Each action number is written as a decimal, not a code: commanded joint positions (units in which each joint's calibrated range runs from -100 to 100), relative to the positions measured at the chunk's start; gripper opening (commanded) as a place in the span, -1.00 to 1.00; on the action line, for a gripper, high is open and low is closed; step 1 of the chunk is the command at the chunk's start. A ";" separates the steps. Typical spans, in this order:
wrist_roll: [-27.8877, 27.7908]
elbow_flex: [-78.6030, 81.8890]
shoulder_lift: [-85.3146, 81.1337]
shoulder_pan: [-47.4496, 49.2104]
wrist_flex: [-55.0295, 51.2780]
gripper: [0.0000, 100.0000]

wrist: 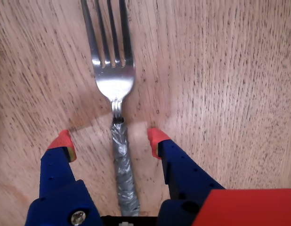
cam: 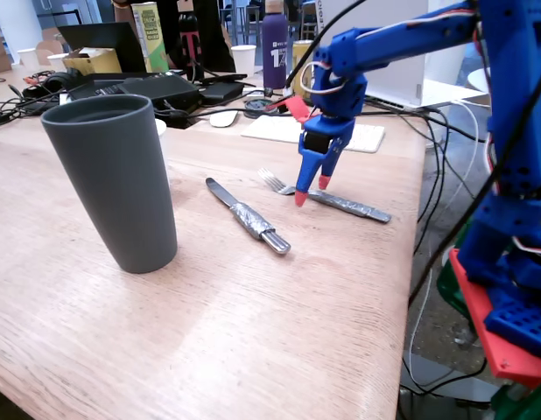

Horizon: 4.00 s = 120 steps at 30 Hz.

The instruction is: Grab the fork and place it in gray glass

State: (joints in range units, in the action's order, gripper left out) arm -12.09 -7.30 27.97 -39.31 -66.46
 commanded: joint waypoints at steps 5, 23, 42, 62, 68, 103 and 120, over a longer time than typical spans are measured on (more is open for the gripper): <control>-0.24 -4.82 2.47 0.06 -0.70 -0.32; -0.54 8.39 -1.13 0.90 0.53 -0.32; -0.49 8.96 -7.99 1.24 -0.70 -1.00; -0.49 25.28 -61.08 2.43 0.53 -1.00; -0.44 -15.68 -31.23 30.52 0.53 -1.00; 7.96 -5.58 -22.31 51.84 60.30 -1.00; 7.33 6.12 -20.68 47.27 60.30 -0.68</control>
State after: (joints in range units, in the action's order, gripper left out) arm -4.52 -0.63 8.43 10.94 -7.08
